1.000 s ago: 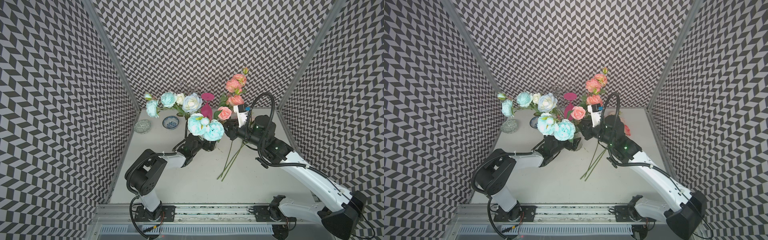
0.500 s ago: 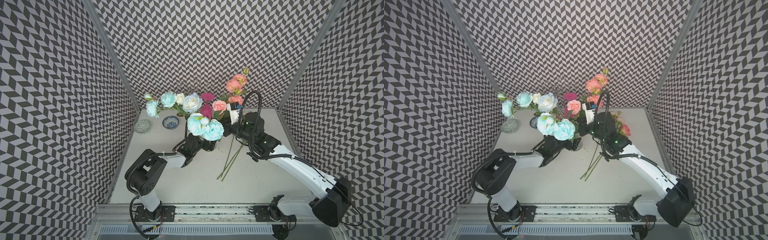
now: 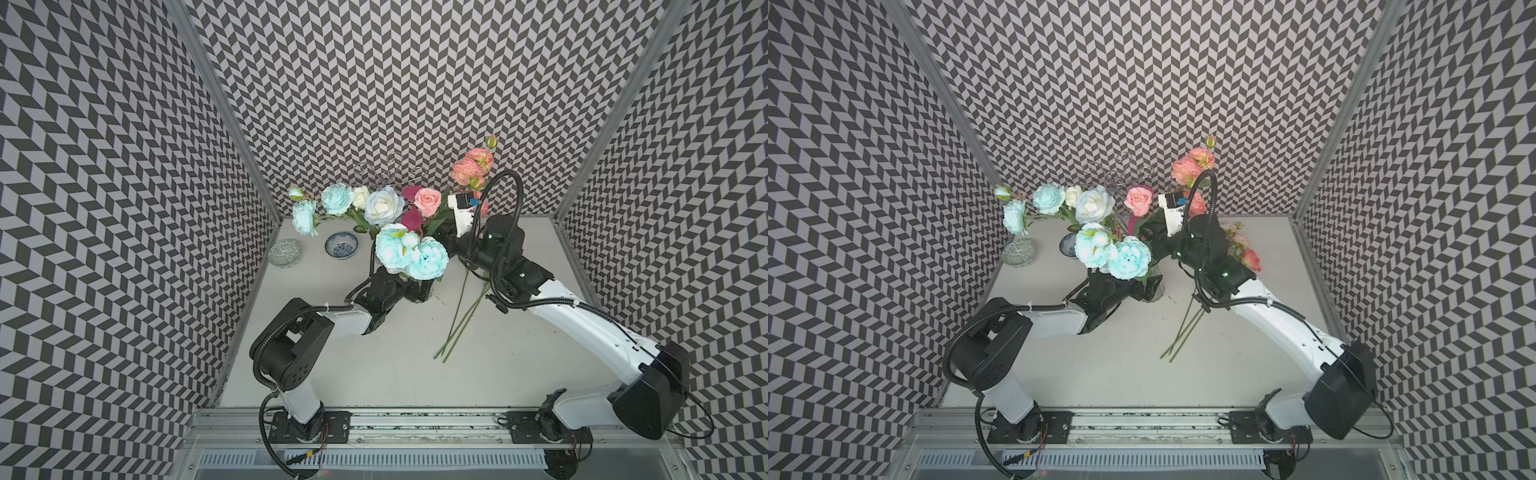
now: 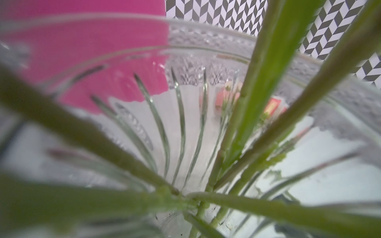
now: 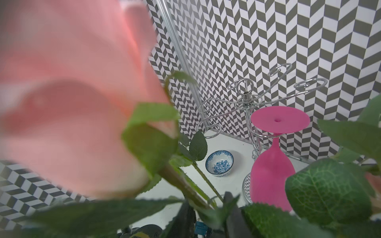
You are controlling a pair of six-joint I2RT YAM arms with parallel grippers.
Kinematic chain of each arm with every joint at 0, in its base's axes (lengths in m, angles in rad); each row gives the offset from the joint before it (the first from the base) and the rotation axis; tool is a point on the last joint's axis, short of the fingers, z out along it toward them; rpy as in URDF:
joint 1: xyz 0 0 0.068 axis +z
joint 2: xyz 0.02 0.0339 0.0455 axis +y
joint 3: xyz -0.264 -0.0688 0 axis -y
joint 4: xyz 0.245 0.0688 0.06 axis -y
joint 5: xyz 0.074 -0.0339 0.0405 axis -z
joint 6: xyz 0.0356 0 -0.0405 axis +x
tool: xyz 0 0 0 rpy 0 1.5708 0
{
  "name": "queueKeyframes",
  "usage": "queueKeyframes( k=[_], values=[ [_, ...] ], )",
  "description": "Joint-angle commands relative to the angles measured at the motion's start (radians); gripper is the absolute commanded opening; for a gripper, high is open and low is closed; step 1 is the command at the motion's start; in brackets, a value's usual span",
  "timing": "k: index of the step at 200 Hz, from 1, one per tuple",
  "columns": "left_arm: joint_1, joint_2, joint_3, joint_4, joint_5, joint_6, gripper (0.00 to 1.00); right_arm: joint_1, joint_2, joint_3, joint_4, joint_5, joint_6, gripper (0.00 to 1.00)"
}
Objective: Pick out pink flowers from the vase
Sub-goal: Pick up the flower from the vase, then place the flower at the center of the board.
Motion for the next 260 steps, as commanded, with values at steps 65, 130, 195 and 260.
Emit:
queueKeyframes(
  k=[65,130,195,260],
  values=[
    [-0.007,0.025,-0.015,-0.031,0.025,-0.028,1.0,-0.001,-0.113,0.037,0.026,0.08,-0.025,0.02],
    [-0.007,0.025,-0.017,-0.03,0.025,-0.027,1.0,-0.003,-0.267,0.209,-0.255,0.256,-0.13,0.02],
    [-0.007,0.023,-0.017,-0.04,0.011,-0.011,1.0,-0.003,-0.328,0.599,-0.668,0.478,-0.138,0.01],
    [-0.007,0.022,-0.017,-0.039,0.01,-0.005,1.0,-0.005,-0.21,0.829,-1.025,0.75,-0.016,0.0]
  ],
)
